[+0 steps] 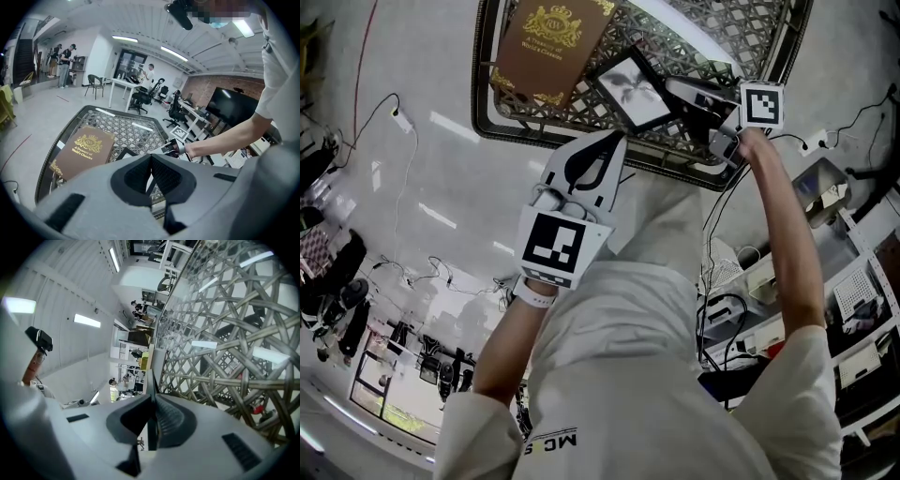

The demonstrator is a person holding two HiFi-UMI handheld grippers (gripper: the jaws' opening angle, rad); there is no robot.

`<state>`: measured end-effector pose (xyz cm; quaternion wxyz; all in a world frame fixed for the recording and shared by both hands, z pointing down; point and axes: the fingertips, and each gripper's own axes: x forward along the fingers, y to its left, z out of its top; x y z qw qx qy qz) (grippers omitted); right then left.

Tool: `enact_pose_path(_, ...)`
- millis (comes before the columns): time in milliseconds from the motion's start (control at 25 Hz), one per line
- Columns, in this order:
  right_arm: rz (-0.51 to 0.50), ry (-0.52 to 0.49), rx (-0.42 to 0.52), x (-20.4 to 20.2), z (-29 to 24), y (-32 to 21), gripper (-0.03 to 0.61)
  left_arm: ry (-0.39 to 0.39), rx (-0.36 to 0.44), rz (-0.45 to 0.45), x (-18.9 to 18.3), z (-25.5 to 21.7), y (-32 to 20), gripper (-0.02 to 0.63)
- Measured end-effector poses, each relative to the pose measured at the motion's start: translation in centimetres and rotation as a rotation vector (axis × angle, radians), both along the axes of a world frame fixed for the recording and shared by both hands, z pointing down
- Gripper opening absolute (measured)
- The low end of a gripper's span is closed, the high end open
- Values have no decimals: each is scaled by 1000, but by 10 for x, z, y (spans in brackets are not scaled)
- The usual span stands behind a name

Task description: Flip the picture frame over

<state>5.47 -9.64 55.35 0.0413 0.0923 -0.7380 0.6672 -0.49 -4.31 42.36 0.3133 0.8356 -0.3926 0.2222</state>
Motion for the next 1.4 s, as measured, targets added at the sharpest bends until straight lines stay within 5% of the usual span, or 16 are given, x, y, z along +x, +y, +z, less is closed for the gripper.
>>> enact_pose_path(560,61,112,30,0,16,-1,34,-1,15,4,-7,-1,5,20)
enact_pose_path(1400,104,490,424,21,-76,16,18,28,122,39,-14,-68,-5,20)
